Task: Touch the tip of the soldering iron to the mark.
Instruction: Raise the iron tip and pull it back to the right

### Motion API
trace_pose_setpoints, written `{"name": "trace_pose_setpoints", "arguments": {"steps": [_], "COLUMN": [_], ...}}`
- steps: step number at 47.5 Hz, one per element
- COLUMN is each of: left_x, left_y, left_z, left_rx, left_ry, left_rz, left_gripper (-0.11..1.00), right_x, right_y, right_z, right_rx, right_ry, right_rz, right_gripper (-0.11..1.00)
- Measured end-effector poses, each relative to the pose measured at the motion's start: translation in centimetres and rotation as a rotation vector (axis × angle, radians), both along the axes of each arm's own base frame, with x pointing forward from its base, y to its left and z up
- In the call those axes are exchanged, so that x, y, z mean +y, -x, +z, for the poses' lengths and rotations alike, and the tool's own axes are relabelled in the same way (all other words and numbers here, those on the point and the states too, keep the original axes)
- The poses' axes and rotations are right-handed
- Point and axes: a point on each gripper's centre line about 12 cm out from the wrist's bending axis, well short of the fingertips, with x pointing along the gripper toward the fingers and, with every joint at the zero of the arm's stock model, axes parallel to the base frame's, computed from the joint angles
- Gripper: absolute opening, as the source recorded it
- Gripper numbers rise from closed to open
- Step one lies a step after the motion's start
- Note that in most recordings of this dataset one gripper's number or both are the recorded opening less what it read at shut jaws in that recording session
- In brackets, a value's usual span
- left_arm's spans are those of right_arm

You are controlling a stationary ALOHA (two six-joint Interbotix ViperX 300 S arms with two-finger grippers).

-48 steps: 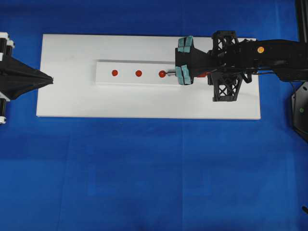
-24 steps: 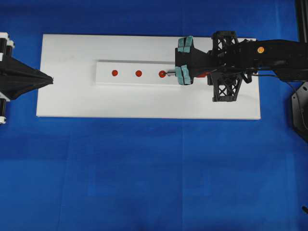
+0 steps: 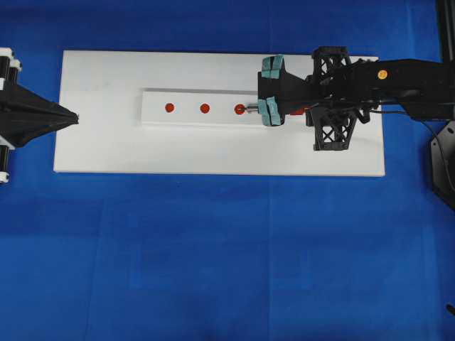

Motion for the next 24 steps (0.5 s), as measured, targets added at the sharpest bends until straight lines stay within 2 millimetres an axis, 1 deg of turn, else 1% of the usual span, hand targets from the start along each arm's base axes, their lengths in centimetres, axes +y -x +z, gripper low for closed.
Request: {"name": "trace_pose_setpoints", "arguments": {"steps": [8, 11, 21, 24], "left_x": [0.0, 0.0, 0.0, 0.0], "left_y": [0.0, 0.0, 0.0, 0.0], "left_z": [0.0, 0.0, 0.0, 0.0], "left_rx": [0.0, 0.0, 0.0, 0.0], "left_ry": [0.0, -0.001, -0.001, -0.001], "left_rz": [0.0, 0.0, 0.0, 0.0], "left_gripper": [0.0, 0.0, 0.0, 0.0], "right_x": [0.0, 0.0, -0.1, -0.1], "right_y": [0.0, 0.1, 0.5, 0.7], "right_z": [0.2, 0.7, 3.9, 5.3], "right_rx": [-0.001, -0.006, -0.034, -0.049], "right_ry": [0.0, 0.002, 0.019, 0.025], "right_rz": [0.0, -0.003, -0.014, -0.02], "right_gripper": [0.06, 0.06, 0.06, 0.06]}}
